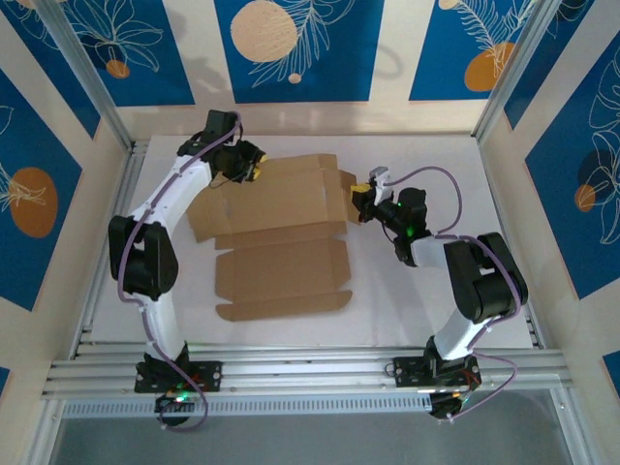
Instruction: Fold the paper box
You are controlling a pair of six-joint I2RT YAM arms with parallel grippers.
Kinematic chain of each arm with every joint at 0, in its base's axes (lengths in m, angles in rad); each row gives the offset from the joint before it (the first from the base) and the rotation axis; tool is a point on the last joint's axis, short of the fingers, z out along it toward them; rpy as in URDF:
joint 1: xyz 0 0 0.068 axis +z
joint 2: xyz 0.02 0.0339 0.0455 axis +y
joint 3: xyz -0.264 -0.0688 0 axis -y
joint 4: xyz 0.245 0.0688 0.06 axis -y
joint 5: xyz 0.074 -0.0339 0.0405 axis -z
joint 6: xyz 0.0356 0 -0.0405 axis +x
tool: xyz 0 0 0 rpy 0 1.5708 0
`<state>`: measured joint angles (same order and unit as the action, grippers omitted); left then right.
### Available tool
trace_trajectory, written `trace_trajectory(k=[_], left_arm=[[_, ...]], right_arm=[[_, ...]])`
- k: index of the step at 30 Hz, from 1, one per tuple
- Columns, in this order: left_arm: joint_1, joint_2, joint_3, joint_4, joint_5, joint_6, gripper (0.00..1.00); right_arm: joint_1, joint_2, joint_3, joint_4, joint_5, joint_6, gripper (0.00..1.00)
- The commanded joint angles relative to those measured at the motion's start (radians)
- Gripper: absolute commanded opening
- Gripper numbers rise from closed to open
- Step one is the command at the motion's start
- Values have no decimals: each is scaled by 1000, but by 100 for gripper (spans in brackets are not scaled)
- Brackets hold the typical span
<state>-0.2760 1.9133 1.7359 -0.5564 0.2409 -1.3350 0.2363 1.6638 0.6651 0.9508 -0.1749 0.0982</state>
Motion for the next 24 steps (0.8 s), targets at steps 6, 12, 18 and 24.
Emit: trace_trajectory(k=[6, 12, 18, 24], left_arm=[[4, -31, -51, 83, 6, -39, 0], [5, -37, -37, 67, 10, -31, 15], [24, -64, -45, 23, 22, -103, 63], [47, -77, 0, -80, -30, -166, 72]], right_arm=[[13, -21, -5, 68, 92, 24, 9], [11, -26, -25, 99, 97, 20, 10], [2, -38, -45, 153, 115, 4, 10], [10, -54, -65, 207, 101, -27, 11]])
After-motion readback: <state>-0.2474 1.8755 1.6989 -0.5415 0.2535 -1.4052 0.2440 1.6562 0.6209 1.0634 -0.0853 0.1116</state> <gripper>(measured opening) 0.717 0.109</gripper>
